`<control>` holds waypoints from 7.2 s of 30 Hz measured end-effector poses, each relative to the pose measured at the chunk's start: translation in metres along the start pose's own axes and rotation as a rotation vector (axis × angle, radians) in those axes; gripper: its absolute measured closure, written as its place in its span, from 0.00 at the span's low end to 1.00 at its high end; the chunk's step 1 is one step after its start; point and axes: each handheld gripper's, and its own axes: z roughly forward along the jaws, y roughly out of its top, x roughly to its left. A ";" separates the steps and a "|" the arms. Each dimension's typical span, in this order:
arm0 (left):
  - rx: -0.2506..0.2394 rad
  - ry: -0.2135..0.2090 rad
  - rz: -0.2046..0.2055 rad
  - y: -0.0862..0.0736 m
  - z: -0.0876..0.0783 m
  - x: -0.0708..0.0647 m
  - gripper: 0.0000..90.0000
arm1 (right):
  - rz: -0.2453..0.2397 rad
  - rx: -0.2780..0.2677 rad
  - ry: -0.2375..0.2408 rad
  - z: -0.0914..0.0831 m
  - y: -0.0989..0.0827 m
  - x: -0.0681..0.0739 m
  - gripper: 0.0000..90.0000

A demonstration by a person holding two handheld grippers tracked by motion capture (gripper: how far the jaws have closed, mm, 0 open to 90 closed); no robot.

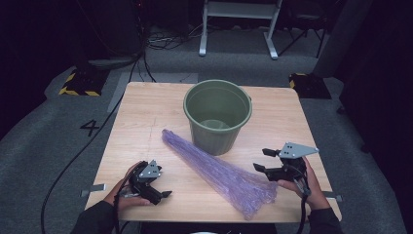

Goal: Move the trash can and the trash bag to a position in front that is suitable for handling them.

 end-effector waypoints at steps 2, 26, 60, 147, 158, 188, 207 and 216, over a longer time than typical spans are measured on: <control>0.000 0.001 0.000 0.000 0.000 0.000 0.03 | -0.012 0.001 0.024 -0.004 -0.006 0.009 0.37; 0.000 0.001 0.001 0.000 0.000 0.000 0.04 | 0.003 0.184 -0.052 0.011 -0.077 -0.006 0.87; 0.001 0.001 -0.002 0.001 0.000 0.001 0.03 | 0.170 -0.025 -0.407 -0.046 -0.067 -0.053 0.36; -0.031 -0.132 0.140 0.065 0.060 -0.043 0.24 | 0.248 0.108 -0.280 0.076 -0.036 -0.030 0.26; -0.025 -0.178 0.188 0.082 0.076 -0.059 0.23 | 0.241 0.173 -0.265 0.095 -0.038 -0.038 0.20; -0.031 -0.034 0.040 0.027 0.024 -0.008 0.19 | 0.188 0.139 -0.232 0.090 -0.045 -0.054 0.89; -0.034 0.073 -0.065 -0.013 -0.014 -0.004 0.18 | 0.137 0.094 -0.199 0.075 -0.039 -0.046 0.97; -0.028 0.076 -0.066 -0.008 -0.010 0.000 0.17 | 0.151 0.023 -0.209 0.067 -0.033 -0.049 0.99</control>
